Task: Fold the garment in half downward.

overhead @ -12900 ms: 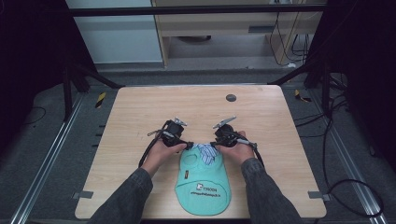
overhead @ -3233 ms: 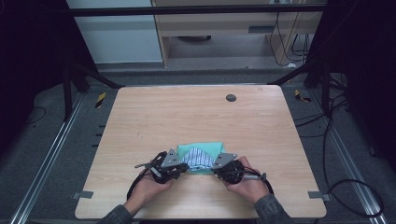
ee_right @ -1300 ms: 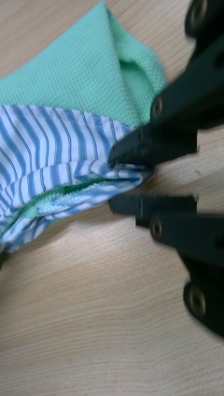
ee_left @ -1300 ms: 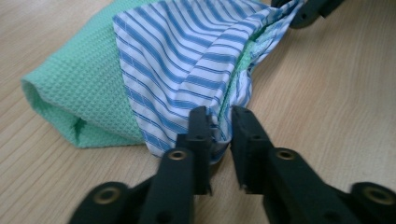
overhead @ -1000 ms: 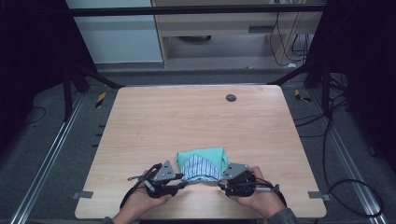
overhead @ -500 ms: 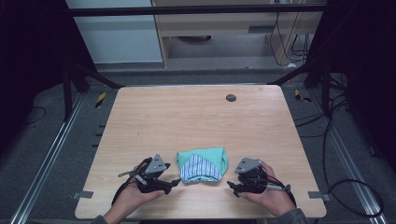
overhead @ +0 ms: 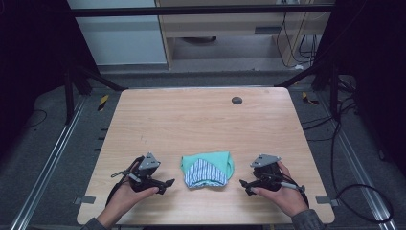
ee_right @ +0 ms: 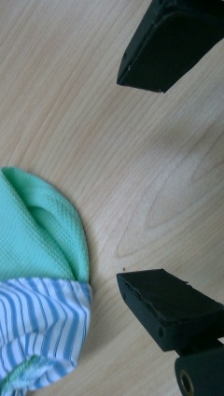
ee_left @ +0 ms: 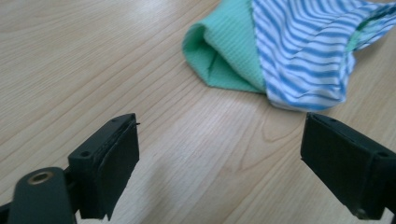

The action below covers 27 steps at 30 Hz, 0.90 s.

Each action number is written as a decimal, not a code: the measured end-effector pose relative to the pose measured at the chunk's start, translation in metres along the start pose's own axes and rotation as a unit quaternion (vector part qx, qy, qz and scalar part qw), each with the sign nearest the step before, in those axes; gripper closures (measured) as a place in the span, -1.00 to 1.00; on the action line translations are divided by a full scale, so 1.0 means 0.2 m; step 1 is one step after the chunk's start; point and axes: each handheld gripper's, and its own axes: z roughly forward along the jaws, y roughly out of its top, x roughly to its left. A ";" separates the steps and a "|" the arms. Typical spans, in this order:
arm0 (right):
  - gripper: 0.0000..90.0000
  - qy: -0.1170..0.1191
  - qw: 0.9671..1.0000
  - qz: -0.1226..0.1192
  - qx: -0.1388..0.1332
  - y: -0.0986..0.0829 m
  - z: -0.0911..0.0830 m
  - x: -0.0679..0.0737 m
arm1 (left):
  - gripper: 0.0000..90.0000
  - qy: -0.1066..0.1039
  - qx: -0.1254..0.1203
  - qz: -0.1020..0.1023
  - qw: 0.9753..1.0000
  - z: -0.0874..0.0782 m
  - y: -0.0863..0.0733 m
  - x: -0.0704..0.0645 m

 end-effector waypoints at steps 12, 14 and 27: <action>-0.84 -0.021 0.999 0.025 0.013 0.00 0.05 -0.13 | -0.83 0.024 0.024 -0.021 0.999 0.03 -0.03 0.15; -0.83 -0.028 0.999 0.028 0.013 0.01 0.07 -0.16 | -0.83 0.023 0.018 -0.030 0.999 0.03 -0.03 0.18; -0.81 -0.081 0.991 0.108 -0.005 0.09 0.19 -0.36 | -0.85 0.068 0.020 -0.059 0.996 0.14 0.01 0.34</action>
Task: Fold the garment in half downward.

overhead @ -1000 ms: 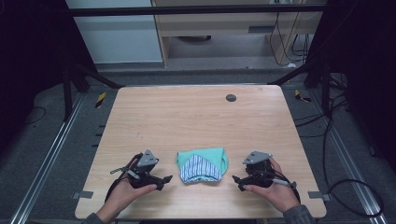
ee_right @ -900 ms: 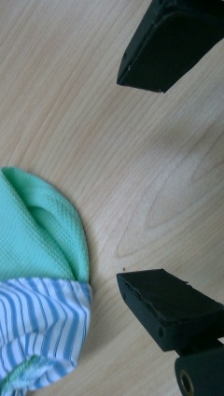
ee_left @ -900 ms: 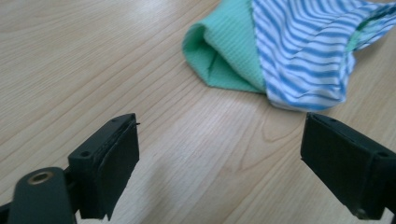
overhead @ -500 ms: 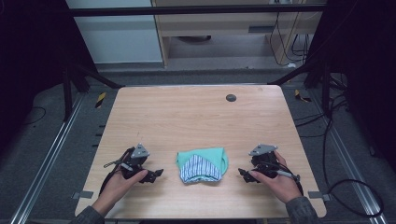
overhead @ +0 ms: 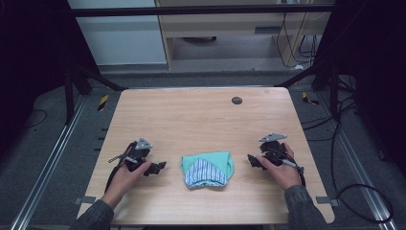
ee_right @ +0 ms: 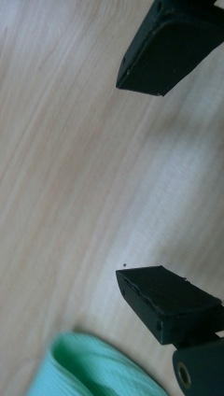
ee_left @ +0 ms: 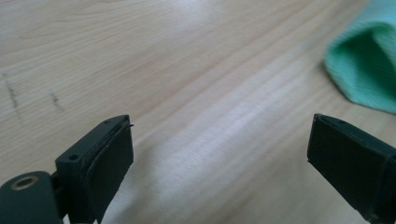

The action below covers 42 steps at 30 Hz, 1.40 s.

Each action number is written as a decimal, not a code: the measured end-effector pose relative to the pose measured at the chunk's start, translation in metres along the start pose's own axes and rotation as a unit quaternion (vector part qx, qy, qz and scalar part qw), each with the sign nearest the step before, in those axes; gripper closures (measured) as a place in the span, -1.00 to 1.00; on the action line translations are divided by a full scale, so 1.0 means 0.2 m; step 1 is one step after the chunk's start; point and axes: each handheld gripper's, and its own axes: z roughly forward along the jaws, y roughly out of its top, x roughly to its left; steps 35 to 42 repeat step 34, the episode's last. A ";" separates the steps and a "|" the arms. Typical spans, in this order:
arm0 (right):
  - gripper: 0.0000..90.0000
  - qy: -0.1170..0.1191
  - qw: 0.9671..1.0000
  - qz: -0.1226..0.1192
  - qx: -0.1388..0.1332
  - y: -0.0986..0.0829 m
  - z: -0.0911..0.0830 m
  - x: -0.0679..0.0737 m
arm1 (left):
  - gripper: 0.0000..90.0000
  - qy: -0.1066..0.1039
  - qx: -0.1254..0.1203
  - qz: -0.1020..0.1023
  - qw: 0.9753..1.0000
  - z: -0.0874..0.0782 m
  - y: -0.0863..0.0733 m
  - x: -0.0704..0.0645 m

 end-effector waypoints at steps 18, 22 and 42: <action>-0.83 -0.038 0.997 0.062 0.002 0.01 0.11 -0.09 | -0.85 0.042 -0.022 -0.051 0.998 0.06 -0.04 0.14; -0.82 -0.045 0.997 0.068 0.002 0.01 0.12 -0.10 | -0.88 0.051 -0.027 -0.042 0.997 0.08 -0.04 0.13; -0.95 -0.069 0.992 0.100 -0.023 -0.01 0.15 -0.05 | -1.00 0.068 -0.019 -0.059 0.996 0.09 -0.03 0.11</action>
